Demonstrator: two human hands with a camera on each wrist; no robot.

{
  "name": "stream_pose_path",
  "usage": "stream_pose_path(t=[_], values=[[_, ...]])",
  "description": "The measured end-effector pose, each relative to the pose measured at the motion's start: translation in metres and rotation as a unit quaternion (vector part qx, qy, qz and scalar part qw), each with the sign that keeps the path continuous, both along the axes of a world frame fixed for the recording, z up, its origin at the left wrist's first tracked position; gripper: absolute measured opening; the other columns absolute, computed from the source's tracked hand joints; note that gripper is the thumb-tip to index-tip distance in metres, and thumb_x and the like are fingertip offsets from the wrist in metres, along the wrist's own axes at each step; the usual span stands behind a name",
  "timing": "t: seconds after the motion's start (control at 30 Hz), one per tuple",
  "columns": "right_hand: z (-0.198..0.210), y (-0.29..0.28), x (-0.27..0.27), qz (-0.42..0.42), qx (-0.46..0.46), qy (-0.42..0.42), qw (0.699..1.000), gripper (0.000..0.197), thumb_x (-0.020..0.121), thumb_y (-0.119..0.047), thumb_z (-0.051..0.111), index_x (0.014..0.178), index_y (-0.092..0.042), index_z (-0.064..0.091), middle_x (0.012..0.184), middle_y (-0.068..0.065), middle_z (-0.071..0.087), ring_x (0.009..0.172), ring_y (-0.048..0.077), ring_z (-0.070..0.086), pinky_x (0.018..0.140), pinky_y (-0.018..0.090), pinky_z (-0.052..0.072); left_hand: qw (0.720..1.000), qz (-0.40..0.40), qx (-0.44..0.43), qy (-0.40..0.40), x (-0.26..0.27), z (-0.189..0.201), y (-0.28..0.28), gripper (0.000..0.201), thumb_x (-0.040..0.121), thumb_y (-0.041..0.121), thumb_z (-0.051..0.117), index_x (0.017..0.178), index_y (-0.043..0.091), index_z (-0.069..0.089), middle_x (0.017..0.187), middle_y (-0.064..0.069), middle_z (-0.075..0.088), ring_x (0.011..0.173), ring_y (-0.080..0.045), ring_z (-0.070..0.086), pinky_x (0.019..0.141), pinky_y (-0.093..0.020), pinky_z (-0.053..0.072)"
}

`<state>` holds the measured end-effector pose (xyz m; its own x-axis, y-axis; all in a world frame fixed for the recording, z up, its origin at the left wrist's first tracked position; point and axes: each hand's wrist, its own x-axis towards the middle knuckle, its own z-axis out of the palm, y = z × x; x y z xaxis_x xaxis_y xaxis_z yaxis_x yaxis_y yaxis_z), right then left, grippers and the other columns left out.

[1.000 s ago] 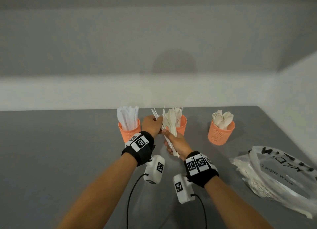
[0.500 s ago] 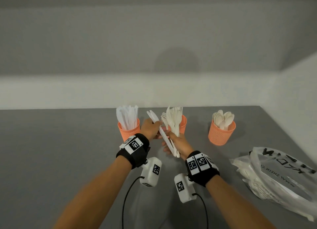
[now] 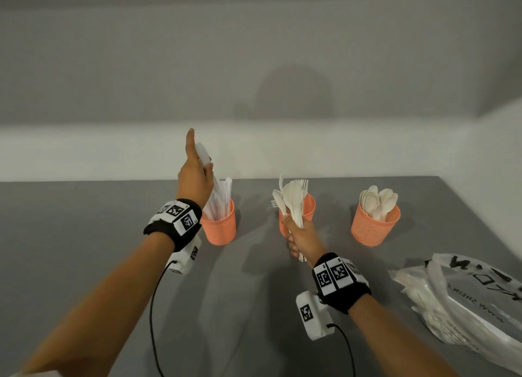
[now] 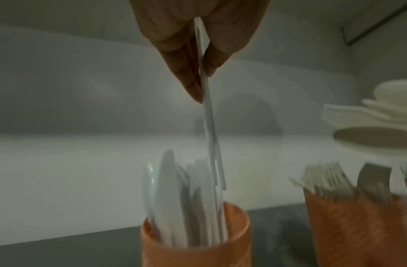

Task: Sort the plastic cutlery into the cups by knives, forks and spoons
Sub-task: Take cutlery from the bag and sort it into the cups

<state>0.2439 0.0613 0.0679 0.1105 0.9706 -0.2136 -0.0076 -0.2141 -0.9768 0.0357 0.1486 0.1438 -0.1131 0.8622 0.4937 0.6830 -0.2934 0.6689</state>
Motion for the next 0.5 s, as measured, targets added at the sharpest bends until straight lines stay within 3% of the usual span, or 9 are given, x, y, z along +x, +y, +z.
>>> stream_pose_path(t=[0.13,0.27,0.33,0.37,0.43,0.5], values=[[-0.003,-0.001,0.001,-0.004,0.002,-0.023,1.000,0.016,0.095,-0.027,0.047,0.103,-0.015,0.055,0.052,-0.001,0.033,0.030,0.004,0.029,0.033,0.016,0.025,0.996,-0.045,-0.037,0.068,-0.004,-0.022,-0.001,0.070,0.092,0.001,0.044,0.149,0.018,0.006,0.087,-0.023,0.061,0.056,-0.026,0.047,0.060,-0.034,0.043],[0.002,-0.002,0.003,-0.010,-0.006,-0.052,0.999,0.010,0.095,-0.026,0.047,0.088,-0.020,0.051,0.052,-0.001,0.035,0.029,0.003,0.029,0.032,0.015,0.025,0.990,-0.043,-0.076,0.108,-0.005,-0.044,-0.005,0.058,0.093,0.002,0.042,0.146,0.017,0.021,0.074,-0.017,0.055,0.064,-0.032,0.053,0.064,-0.038,0.043],[0.004,-0.003,0.003,-0.012,-0.007,-0.060,0.998,0.010,0.095,-0.026,0.047,0.088,-0.020,0.051,0.052,-0.001,0.035,0.029,0.003,0.029,0.032,0.015,0.025,0.986,-0.029,-0.036,0.162,-0.007,-0.056,-0.004,0.051,0.090,-0.002,0.047,0.139,0.006,0.035,0.084,-0.020,0.064,0.079,-0.036,0.061,0.089,-0.044,0.044],[0.004,-0.003,0.006,-0.012,-0.006,-0.063,0.998,0.010,0.095,-0.027,0.047,0.089,-0.020,0.051,0.052,-0.001,0.036,0.029,0.003,0.029,0.032,0.015,0.026,0.979,-0.018,-0.016,0.203,-0.007,-0.065,-0.003,0.048,0.087,-0.003,0.051,0.134,0.002,0.041,0.096,-0.021,0.066,0.092,-0.037,0.063,0.102,-0.049,0.035],[0.003,-0.004,0.007,-0.012,0.000,-0.066,0.998,0.012,0.095,-0.028,0.047,0.091,-0.017,0.052,0.052,-0.001,0.036,0.029,0.003,0.029,0.032,0.016,0.026,0.965,-0.005,-0.014,0.263,-0.010,-0.077,0.000,0.045,0.084,-0.003,0.056,0.128,0.001,0.048,0.117,-0.017,0.062,0.117,-0.034,0.056,0.109,-0.060,0.020],[0.001,-0.004,0.008,-0.017,0.011,-0.079,0.997,0.015,0.095,-0.028,0.048,0.091,-0.015,0.053,0.052,-0.002,0.037,0.029,0.003,0.032,0.033,0.014,0.027,0.949,-0.006,-0.032,0.314,-0.013,-0.085,0.001,0.045,0.081,-0.001,0.060,0.125,0.002,0.052,0.124,-0.014,0.060,0.128,-0.034,0.047,0.107,-0.066,0.014]])
